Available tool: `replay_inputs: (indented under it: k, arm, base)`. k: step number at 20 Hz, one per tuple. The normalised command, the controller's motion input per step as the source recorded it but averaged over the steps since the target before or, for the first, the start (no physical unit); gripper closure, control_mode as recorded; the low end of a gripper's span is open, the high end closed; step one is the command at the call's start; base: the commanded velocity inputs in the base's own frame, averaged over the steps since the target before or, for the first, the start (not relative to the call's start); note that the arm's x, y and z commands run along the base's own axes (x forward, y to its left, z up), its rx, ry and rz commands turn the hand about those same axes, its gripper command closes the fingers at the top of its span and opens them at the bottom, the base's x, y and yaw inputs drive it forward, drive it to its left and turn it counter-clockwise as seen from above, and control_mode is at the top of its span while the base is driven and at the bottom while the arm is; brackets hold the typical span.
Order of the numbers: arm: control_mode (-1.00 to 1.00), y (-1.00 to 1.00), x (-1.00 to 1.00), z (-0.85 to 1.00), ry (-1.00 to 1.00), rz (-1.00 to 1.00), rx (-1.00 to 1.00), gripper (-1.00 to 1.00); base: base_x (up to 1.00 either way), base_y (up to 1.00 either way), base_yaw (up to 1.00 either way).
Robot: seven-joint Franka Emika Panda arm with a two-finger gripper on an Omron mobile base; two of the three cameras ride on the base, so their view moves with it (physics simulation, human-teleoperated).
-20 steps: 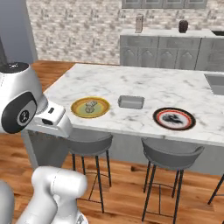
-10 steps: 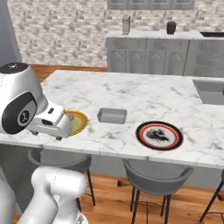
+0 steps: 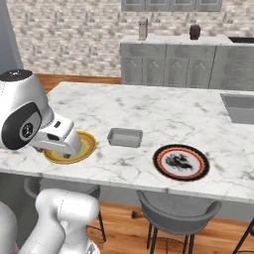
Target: Place two dumplings into each of the tupperware containers and then place the containers in the fridge.
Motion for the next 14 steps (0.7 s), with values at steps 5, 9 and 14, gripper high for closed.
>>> replay_inputs:
  k: [5, 9, 14]
  arm:
    - [1.0, 0.0, 0.0, 0.0, 0.0, 0.0, 0.0, -1.0]
    - [1.0, 0.0, 0.0, 0.0, 0.0, 0.0, 0.0, -1.0]
    - [1.0, 0.0, 0.0, 0.0, 0.0, 0.0, 0.0, -1.0]
  base:
    - [0.24, -0.49, 0.0]
    - [0.16, -0.66, 0.0]
    - [0.46, -0.21, 0.0]
